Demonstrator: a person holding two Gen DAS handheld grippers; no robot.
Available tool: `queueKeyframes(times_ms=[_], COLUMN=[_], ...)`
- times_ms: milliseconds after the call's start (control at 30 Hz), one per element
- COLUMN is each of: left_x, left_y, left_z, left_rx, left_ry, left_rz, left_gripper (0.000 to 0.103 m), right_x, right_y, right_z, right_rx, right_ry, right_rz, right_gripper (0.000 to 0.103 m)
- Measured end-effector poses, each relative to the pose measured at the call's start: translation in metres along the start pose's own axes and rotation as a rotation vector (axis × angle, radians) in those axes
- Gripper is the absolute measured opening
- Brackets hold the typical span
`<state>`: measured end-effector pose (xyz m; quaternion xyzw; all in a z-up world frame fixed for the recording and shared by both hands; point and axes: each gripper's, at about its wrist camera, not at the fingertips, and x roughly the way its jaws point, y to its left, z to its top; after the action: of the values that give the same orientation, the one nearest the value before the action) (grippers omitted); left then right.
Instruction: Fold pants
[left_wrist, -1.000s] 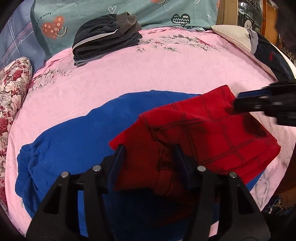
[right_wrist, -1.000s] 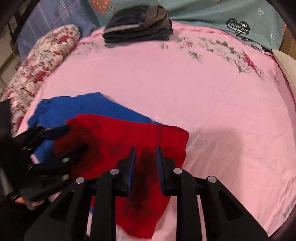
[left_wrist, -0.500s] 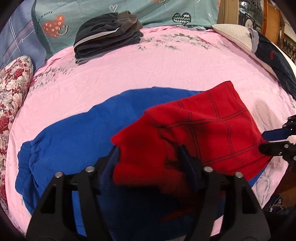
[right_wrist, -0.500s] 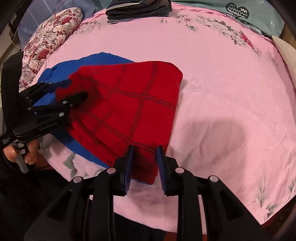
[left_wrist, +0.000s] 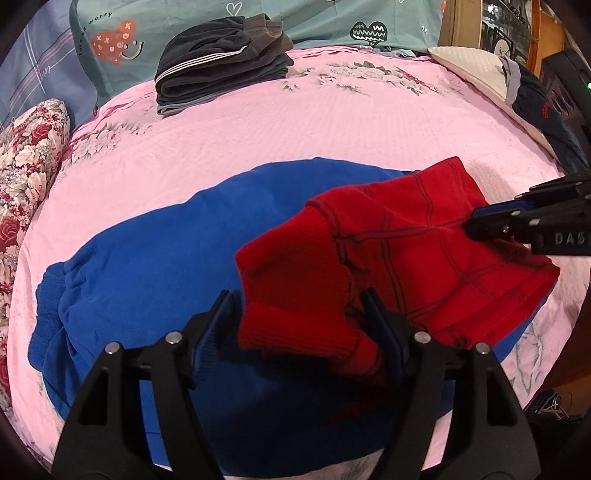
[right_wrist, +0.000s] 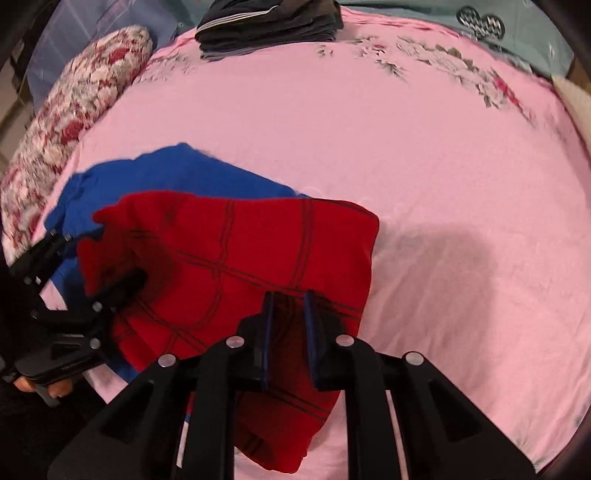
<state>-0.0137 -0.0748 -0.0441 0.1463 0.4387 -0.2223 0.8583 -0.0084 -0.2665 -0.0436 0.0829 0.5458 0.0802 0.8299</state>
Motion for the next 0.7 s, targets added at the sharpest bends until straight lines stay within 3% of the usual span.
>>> queueKeyframes(times_ms=[233,333,433,467,567,700], left_x=[-0.023,-0.030,-0.002,0.005,-0.004,-0.041], left_y=[-0.001,-0.004,0.000,0.003,0.005,0.018], left_z=[0.005,0.006,0.005,0.004,0.002,-0.002], left_rx=[-0.007,0.000,-0.025,-0.045,-0.044,-0.065], left_ry=[-0.074,-0.110,-0.013,0.003,-0.030,-0.110], left_rz=[-0.021,-0.010,-0.012,-0.026,-0.025,-0.025], left_gripper=[0.074,0.074,0.075,0.076,0.075,0.074], right_x=[-0.040,-0.028,0.010,0.014,0.007,-0.020], right_y=[0.008,-0.003,-0.010,-0.009,-0.003,0.016], right_z=[0.014,0.027,0.030,0.029,0.029,0.031], right_rx=[-0.010,0.028,0.072,0.058,0.037,0.011], right_ry=[-0.142,-0.132,-0.048,-0.057,-0.068,-0.116], right_rz=[-0.025,-0.051,-0.078,-0.089,-0.107,-0.062], right_gripper=[0.015,0.015,0.015,0.015,0.017,0.017])
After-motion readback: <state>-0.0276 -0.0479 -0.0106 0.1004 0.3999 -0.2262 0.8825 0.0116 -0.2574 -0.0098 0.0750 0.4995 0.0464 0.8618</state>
